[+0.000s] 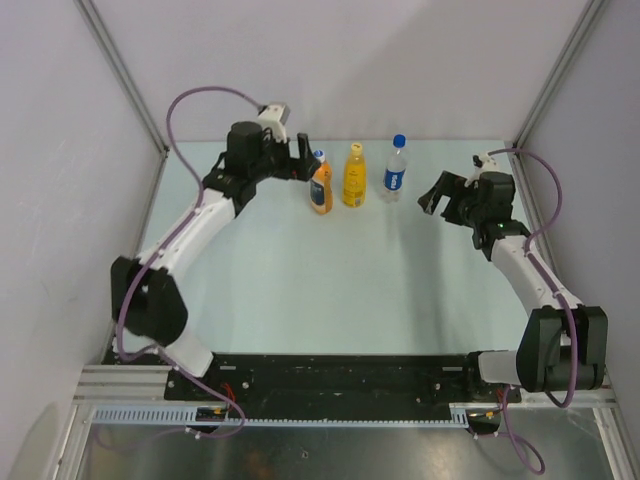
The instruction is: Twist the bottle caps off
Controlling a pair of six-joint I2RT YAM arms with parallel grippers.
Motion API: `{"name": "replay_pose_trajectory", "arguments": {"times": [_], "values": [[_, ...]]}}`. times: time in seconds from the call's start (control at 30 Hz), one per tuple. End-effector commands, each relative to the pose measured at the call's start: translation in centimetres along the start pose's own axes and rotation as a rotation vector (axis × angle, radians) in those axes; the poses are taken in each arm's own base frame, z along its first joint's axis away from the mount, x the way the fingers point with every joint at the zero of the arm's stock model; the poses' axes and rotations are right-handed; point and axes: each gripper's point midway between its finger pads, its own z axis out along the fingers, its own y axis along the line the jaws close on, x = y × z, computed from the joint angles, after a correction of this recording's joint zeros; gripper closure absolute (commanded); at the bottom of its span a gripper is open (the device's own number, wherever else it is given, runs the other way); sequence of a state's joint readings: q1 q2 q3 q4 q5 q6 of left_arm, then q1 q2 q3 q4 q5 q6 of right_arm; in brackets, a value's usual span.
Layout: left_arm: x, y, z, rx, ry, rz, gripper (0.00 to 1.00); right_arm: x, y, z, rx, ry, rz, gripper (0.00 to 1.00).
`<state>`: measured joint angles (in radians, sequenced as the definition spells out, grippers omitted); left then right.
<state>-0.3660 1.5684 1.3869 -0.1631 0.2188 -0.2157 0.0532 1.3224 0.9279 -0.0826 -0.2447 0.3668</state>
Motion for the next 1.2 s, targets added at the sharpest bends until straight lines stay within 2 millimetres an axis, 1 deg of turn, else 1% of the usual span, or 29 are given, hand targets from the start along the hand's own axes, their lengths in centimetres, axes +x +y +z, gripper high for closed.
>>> {"name": "replay_pose_trajectory", "arguments": {"times": [0.0,0.13,0.23,0.33,0.4,0.43,0.5,0.63,0.7,0.73,0.83,0.9,1.03,1.17], "values": [[-1.9,-0.5,3.8,0.040,-0.015,0.103,0.00,-2.6,0.8,-1.6,-0.021,-0.052,-0.026,0.01],[-1.5,-0.5,7.2,0.043,0.009,0.144,0.01,-2.6,0.4,-2.0,-0.010,-0.049,-0.022,0.01],[-0.7,-0.5,9.5,0.032,0.046,0.179,0.02,-2.6,0.2,-2.1,-0.006,-0.049,-0.016,0.01],[0.2,-0.3,11.1,0.015,0.069,0.194,0.04,-2.8,0.3,-2.3,-0.012,-0.053,-0.013,0.01],[0.8,-0.2,11.9,0.007,0.082,0.196,0.08,-2.7,0.4,-2.3,-0.016,-0.052,-0.011,0.01],[1.2,0.0,12.2,0.002,0.089,0.199,0.10,-2.7,0.4,-2.3,-0.017,-0.050,-0.010,0.01],[1.6,0.2,12.6,-0.005,0.098,0.205,0.19,-2.7,0.5,-2.4,-0.022,-0.048,-0.008,0.01],[2.4,0.7,12.7,-0.021,0.114,0.217,0.42,-2.5,0.7,-2.4,-0.031,-0.040,-0.002,0.01],[2.6,0.9,12.4,-0.031,0.118,0.223,0.52,-2.5,0.8,-2.5,-0.036,-0.039,-0.001,0.01],[2.7,1.0,12.1,-0.036,0.121,0.224,0.56,-2.5,0.9,-2.5,-0.040,-0.038,-0.002,0.01],[2.7,1.2,11.1,-0.046,0.124,0.259,0.62,-2.6,1.5,-2.8,-0.061,-0.044,-0.014,0.01],[2.4,0.9,9.9,-0.039,0.120,0.270,0.64,-2.8,2.3,-3.0,-0.089,-0.047,-0.028,0.01],[1.2,-1.1,6.0,0.025,0.087,0.272,0.64,-2.9,5.1,-3.3,-0.154,-0.047,-0.077,0.01],[0.9,-4.2,1.2,0.146,0.061,0.269,0.63,-2.5,9.5,-3.9,-0.271,-0.043,-0.141,0.01]]}}
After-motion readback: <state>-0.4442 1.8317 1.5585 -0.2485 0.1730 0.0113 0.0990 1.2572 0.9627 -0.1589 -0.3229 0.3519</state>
